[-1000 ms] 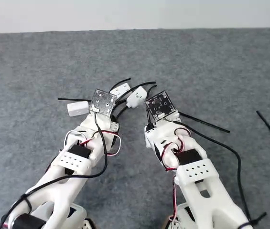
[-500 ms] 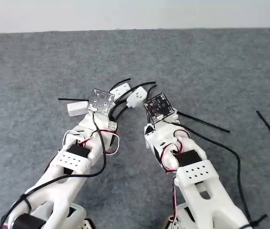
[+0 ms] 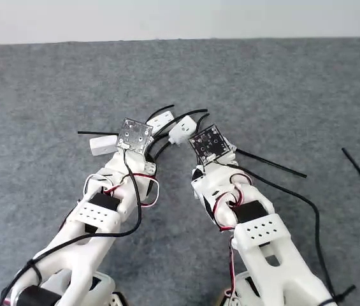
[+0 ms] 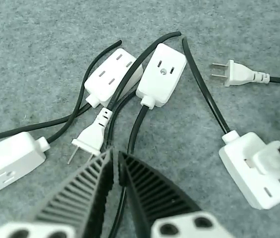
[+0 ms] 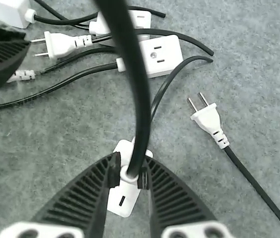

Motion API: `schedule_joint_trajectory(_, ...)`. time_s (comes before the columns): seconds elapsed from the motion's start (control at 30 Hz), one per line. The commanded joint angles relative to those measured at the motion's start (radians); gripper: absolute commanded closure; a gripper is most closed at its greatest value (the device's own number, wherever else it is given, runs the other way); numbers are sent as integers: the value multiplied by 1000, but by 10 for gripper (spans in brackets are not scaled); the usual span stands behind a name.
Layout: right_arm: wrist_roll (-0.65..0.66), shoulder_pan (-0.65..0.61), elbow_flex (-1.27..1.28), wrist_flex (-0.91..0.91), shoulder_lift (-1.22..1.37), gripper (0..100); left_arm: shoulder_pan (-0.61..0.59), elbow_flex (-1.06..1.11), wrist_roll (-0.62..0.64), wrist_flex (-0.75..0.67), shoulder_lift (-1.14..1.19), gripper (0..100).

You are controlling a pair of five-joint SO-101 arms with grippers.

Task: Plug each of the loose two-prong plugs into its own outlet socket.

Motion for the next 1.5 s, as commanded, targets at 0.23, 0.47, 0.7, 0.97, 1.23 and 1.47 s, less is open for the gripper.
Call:
schedule_joint_trajectory(0.23, 8, -4, -18, -51, 58, 991, -8, -8, 3, -23, -17, 987)
schedule_joint_trajectory(0.47, 31, -10, -25, -12, 81, 991, -8, -5, 3, -23, -17, 987)
schedule_joint_trajectory(0.7, 38, -7, -28, -12, 102, 991, -8, -4, 3, -21, -17, 987)
schedule_joint_trajectory(0.97, 52, -4, -144, 68, 260, 991, -8, -10, 3, 11, -23, 987)
schedule_joint_trajectory(1.23, 52, -4, -176, 143, 288, 990, -8, -10, 3, 11, -23, 987)
schedule_joint_trajectory(1.47, 25, -27, -178, 159, 286, 846, -8, -10, 3, 11, -23, 987)
